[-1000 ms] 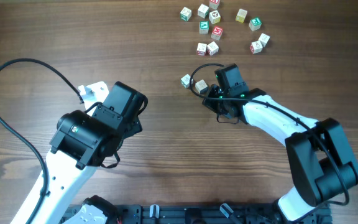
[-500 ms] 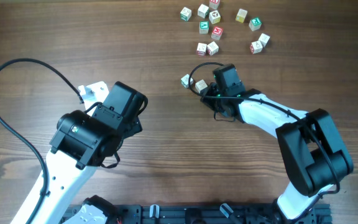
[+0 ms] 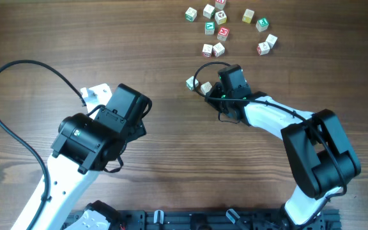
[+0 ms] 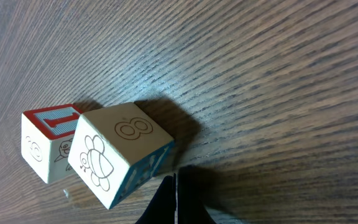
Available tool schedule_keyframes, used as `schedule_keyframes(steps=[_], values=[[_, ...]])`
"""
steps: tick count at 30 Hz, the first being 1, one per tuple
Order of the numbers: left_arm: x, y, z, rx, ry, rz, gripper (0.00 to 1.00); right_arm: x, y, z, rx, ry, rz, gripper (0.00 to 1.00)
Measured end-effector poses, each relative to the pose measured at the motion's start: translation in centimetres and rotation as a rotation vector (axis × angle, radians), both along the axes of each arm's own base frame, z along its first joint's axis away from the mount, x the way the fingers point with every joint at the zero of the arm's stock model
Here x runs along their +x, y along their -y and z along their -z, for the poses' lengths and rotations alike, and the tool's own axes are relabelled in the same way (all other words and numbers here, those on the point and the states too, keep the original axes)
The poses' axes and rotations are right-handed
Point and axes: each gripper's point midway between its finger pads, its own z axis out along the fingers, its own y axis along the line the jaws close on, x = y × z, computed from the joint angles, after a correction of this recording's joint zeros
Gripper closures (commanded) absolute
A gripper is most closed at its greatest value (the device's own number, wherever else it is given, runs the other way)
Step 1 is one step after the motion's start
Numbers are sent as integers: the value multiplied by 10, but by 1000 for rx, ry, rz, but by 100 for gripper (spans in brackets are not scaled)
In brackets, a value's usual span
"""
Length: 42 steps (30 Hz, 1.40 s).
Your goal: Form a circle
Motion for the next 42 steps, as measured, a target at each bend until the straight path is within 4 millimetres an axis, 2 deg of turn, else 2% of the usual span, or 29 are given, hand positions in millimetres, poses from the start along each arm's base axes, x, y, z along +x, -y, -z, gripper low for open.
schedule_keyframes(steps=[35, 42], values=[[0, 0, 0, 0, 0, 0, 0, 7, -11, -4, 26, 50, -39, 95], [0, 0, 0, 0, 0, 0, 0, -7, -1, 2, -9, -43, 6, 96]])
